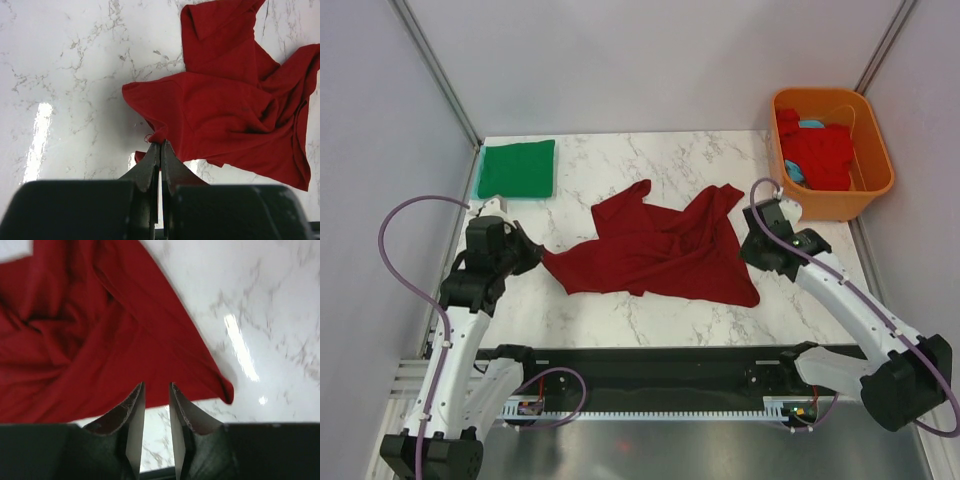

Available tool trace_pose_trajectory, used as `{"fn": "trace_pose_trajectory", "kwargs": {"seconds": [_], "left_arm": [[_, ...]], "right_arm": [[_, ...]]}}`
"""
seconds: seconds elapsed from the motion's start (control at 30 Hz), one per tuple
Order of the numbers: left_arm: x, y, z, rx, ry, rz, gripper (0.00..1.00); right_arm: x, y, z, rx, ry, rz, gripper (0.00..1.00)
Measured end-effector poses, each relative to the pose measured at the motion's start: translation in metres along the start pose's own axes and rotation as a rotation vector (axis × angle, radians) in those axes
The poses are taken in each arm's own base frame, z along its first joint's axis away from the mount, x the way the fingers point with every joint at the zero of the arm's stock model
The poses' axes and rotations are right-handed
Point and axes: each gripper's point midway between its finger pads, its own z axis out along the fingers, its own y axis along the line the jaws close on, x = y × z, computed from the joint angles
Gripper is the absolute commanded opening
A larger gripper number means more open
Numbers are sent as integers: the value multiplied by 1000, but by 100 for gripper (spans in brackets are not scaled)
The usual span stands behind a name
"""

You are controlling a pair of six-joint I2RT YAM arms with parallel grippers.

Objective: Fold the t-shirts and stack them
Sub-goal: Flatten the tshirt out

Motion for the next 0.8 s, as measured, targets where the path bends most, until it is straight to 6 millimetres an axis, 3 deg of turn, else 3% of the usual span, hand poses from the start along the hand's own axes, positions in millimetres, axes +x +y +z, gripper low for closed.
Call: {"fn": "trace_pose_trajectory", "kwargs": {"seconds": [0.17,0.27,0.5,0.8], "left_arm": [[8,-3,8,24,38,-3,2],[9,-6,10,42,49,-4,2],[12,-8,12,61,55,-4,2],[13,-8,14,65,56,-4,2]], "right_arm": [[87,-45,22,89,196,34,32],[111,-66,25,145,246,49,32],[109,-70,16,99,193,107,32],[128,-92,31,181,213,88,37]]}}
